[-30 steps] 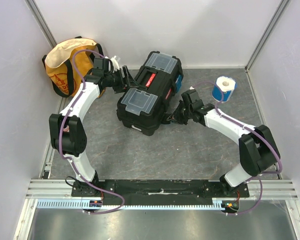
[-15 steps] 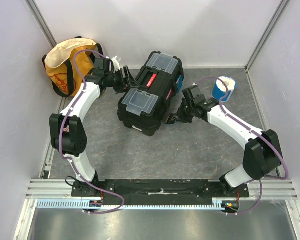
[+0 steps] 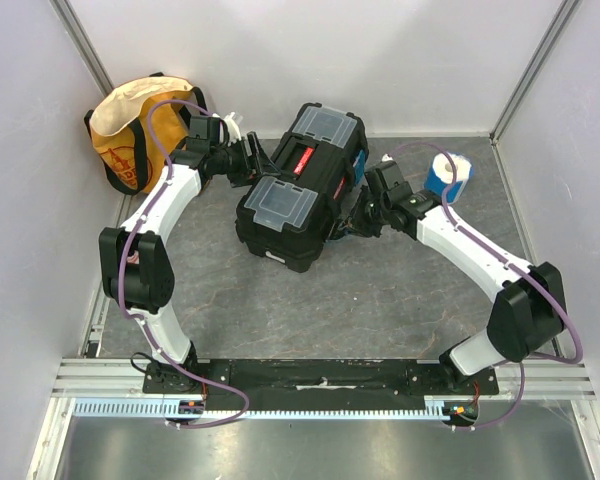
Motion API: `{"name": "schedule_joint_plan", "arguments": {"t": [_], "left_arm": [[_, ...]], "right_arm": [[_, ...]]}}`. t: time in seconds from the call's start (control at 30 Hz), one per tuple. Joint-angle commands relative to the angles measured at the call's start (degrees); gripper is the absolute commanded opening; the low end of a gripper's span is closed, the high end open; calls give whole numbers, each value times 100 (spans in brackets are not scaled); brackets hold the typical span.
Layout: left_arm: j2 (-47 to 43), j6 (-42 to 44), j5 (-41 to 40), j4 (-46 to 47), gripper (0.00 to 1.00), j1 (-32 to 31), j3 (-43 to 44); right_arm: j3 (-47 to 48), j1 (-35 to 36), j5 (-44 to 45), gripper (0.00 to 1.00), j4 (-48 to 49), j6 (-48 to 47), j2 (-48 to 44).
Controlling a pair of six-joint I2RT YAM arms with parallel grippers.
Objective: Pack the tool kit
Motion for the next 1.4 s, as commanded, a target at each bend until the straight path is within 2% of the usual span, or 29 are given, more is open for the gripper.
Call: {"name": "schedule_joint_plan", "arguments": {"t": [0.0,0.27,0.37,0.5,0.57,0.7,0.87,1.07,1.37], "left_arm": [[370,-176,331,-1012,72,-209,-369],[388,-176,331,-1012,72,-209,-325],[370,-158,323,-1012,72,-209,-325],[379,-158,305,-1012,72,-209,-351],[396,-149,314,-1012,72,-209,-351],[414,-149,305,-1012,72,-209,-351],[423,-132,296,-1012,72,-218,-351],[432,-114,288,-1012,71,-209,-369],[449,-114,322,-1012,71,-209,-360]], "right_arm": [[649,50,-100,22,1347,-236,-100],[843,76,-373,31,1356,-201,216],[869,94,-426,38,1339,-175,313],[913,111,-364,54,1347,-192,295],[939,111,-381,56,1365,-183,313],[922,111,-460,55,1400,-183,365],[738,120,-566,39,1453,-131,506],[307,120,-768,30,1778,28,532],[-159,129,-716,25,1874,-86,471]]}}
